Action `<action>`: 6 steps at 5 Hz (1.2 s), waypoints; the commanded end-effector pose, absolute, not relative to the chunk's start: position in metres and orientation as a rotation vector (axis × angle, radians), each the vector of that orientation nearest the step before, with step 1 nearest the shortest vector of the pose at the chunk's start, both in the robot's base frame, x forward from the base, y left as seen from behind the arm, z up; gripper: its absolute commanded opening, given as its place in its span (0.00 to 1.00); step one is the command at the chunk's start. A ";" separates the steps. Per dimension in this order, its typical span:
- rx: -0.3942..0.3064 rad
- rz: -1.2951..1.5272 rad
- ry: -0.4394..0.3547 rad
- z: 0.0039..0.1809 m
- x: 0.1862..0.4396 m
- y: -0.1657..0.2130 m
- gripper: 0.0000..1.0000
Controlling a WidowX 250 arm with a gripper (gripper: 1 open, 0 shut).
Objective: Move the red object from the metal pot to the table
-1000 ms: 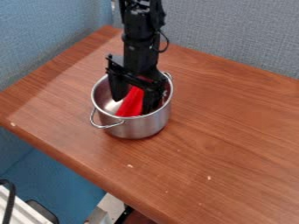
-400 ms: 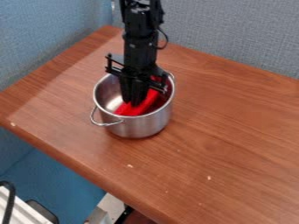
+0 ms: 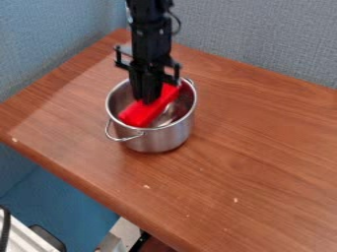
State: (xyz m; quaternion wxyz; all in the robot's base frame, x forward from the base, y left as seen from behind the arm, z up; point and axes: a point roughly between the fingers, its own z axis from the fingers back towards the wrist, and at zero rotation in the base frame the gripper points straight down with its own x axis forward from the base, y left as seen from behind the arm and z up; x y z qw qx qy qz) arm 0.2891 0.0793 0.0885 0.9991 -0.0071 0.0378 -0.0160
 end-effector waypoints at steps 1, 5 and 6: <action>0.019 -0.042 -0.055 0.137 0.283 0.077 0.00; 0.064 -0.168 -0.033 0.108 0.291 0.071 0.00; 0.069 -0.204 -0.029 0.107 0.290 0.068 0.00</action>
